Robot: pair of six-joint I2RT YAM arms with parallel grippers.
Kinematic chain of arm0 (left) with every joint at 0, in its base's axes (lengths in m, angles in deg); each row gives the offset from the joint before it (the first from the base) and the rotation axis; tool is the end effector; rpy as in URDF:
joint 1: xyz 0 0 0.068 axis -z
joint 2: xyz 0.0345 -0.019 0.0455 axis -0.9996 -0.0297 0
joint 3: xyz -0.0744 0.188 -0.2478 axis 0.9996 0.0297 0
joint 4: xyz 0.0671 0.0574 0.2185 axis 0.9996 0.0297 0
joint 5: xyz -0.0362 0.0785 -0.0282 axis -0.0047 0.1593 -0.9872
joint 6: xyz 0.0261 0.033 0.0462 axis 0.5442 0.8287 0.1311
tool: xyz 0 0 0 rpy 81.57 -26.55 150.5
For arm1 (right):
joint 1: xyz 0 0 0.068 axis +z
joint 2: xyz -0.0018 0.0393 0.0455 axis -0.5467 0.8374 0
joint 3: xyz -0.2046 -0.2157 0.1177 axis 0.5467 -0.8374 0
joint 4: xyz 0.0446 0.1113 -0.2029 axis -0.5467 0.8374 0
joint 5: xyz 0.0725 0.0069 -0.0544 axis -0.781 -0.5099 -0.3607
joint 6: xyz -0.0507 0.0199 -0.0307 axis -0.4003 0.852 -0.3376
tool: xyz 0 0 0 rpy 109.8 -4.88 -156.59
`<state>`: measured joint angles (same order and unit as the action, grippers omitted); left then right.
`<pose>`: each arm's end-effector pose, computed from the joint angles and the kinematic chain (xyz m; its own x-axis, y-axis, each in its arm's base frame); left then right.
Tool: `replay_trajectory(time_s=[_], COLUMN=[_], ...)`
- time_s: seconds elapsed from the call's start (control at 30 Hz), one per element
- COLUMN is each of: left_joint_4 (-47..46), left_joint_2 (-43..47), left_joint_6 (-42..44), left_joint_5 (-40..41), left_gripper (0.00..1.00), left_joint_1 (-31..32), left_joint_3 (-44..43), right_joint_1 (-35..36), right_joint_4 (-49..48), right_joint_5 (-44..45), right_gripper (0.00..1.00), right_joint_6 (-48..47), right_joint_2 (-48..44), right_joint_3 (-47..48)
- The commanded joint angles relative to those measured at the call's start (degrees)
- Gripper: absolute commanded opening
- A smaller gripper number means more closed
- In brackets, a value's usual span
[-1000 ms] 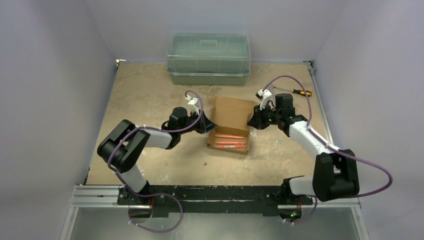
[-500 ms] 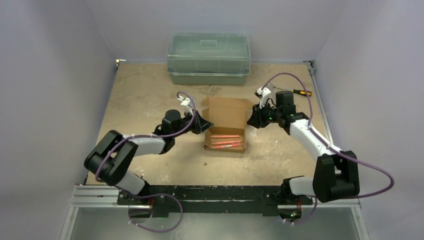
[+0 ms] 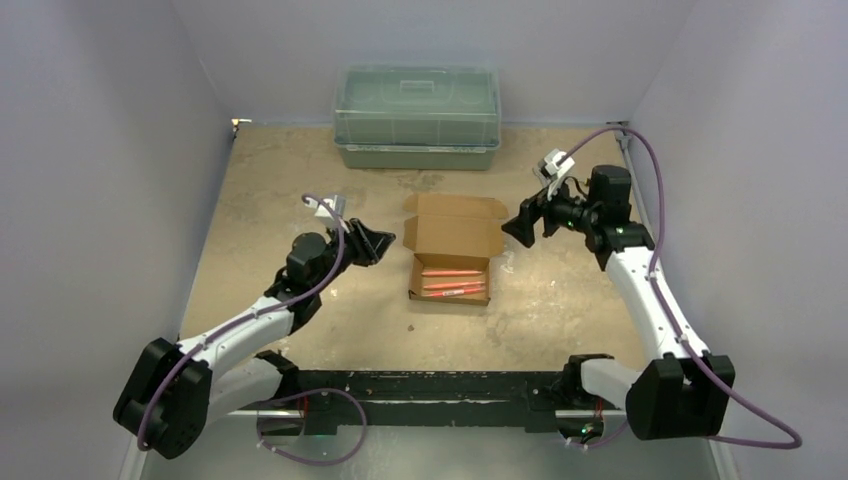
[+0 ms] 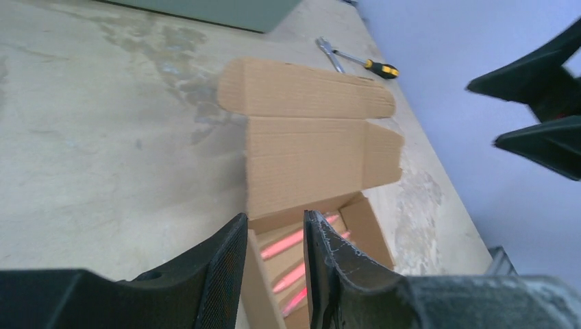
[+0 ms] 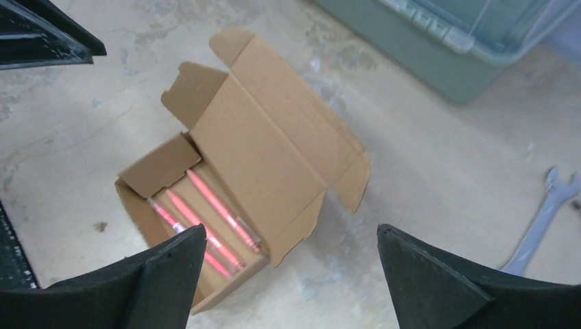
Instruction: Fold the paper box
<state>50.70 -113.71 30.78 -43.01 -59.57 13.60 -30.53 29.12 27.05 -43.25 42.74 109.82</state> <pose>0.1696 -0.1008 0.2837 -0.4547 -0.4402 -0.7743 0.4096 0.6686 -0.6206 0.2049 0.0411 0.3514 -0.3323 -0.2152 -0.9183 -0.7199 0.6869 0.0995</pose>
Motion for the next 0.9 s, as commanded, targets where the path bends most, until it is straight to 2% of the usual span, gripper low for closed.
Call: replay_trajectory(time_s=[0.0,0.13,0.23,0.4,0.57,0.67,0.77,0.87], left_joint_4=[3.81,2.58,3.95,4.11,4.17,4.38,3.93,3.54], left_joint_2=[-1.17,-6.73,-9.80,-13.84,-19.13,-20.92,-22.09,-22.99], left_joint_6=[1.65,3.10,4.47,5.85,6.09,6.22,6.14,6.06], left_joint_5=[4.66,-3.22,-4.56,-4.72,-5.77,-5.44,-5.68,-6.34], left_gripper=[0.34,0.35,0.35,0.35,0.25,0.24,0.21,0.16], left_joint_1=[-0.78,-0.78,-0.70,-0.70,-0.69,-0.61,-0.40,0.19], left_joint_3=[-0.84,-5.00,-8.28,-11.24,-14.10,-15.04,-15.50,-16.17], right_joint_1=[0.26,0.65,0.71,1.98,5.83,6.96,7.40,7.88], right_joint_4=[1.32,11.24,14.51,15.26,18.17,18.74,20.37,22.82], right_joint_5=[-3.06,-5.25,-4.66,-4.62,-3.74,-3.45,-3.67,-5.31], right_gripper=[0.99,0.99,0.99,0.99,0.98,0.97,0.90,0.79], right_joint_6=[-6.32,-12.13,-12.21,-11.64,-13.44,-13.41,-14.17,-15.49], right_joint_2=[5.68,18.01,25.85,32.59,37.22,39.23,41.85,43.75], right_joint_3=[9.59,23.86,31.47,33.63,37.24,38.51,40.01,41.53])
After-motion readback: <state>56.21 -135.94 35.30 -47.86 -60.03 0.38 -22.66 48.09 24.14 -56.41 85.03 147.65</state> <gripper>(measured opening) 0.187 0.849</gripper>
